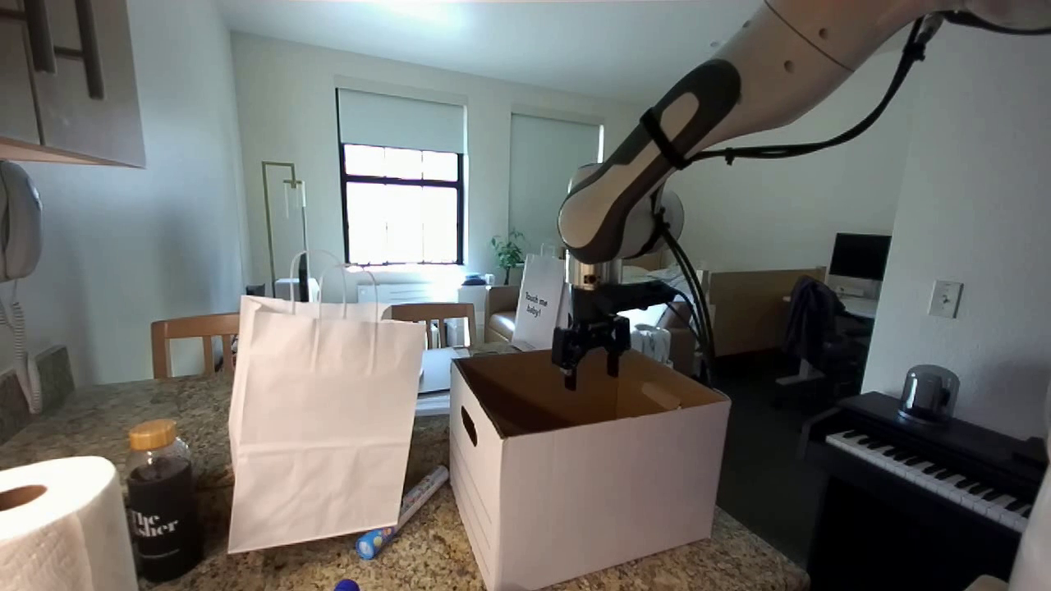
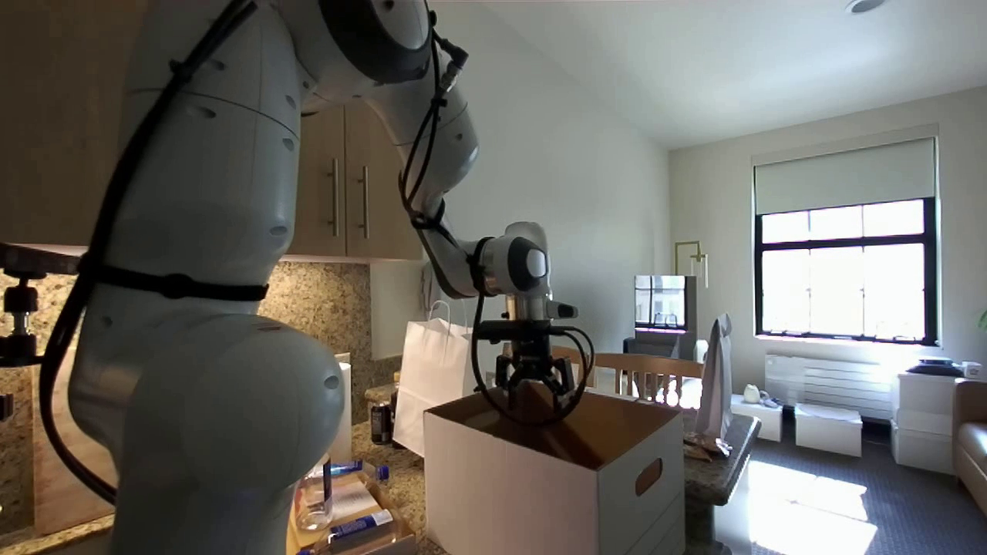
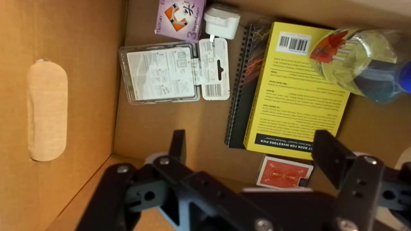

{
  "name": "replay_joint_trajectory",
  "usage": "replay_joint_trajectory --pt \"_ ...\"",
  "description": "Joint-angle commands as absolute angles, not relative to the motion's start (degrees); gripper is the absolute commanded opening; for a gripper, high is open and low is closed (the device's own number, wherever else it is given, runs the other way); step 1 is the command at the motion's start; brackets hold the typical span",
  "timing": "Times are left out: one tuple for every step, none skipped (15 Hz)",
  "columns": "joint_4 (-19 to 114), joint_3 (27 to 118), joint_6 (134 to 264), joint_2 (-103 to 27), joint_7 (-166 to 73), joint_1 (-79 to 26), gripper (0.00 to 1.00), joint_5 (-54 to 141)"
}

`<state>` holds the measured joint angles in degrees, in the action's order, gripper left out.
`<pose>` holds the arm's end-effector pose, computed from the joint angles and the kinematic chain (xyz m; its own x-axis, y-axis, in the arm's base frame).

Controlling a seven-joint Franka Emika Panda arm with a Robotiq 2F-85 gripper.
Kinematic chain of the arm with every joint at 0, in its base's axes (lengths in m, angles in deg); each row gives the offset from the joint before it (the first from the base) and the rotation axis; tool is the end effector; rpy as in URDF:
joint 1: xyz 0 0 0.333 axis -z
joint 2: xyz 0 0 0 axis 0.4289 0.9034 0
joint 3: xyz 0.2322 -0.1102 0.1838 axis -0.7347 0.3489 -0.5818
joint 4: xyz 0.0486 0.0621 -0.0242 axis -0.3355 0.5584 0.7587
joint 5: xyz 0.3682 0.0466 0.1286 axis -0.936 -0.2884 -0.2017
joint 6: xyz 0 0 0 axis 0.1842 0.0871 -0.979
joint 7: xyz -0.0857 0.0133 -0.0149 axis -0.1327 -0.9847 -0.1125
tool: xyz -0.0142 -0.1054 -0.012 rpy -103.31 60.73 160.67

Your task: Remove the bottles from the box and put them on the table

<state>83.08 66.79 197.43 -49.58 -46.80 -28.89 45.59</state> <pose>0.5308 0.0504 0.3313 0.9975 0.0702 0.0000 0.0701 -0.9959 0.0567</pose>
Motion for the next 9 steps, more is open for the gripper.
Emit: replay_joint_trajectory --pt "83.2 65.4 200.9 -46.9 -42.5 -31.2 1.00 51.6" --pt "83.7 65.1 202.1 -46.7 -41.7 -32.1 1.00 53.1" --pt "83.6 64.9 203.1 -46.5 -41.1 -32.9 1.00 54.3" --pt "83.2 64.7 203.5 -46.3 -40.2 -33.5 1.00 54.9" --pt "82.7 64.5 203.2 -46.0 -40.0 -34.0 1.00 55.3" --pt "82.2 64.5 202.7 -45.8 -39.0 -34.6 1.00 56.3" --pt "81.9 64.5 202.3 -45.8 -38.5 -35.0 1.00 56.8" --pt "81.8 64.6 202.5 -46.0 -38.0 -35.3 1.00 57.5" --pt "81.7 64.6 202.5 -46.3 -37.5 -35.5 1.00 58.1"
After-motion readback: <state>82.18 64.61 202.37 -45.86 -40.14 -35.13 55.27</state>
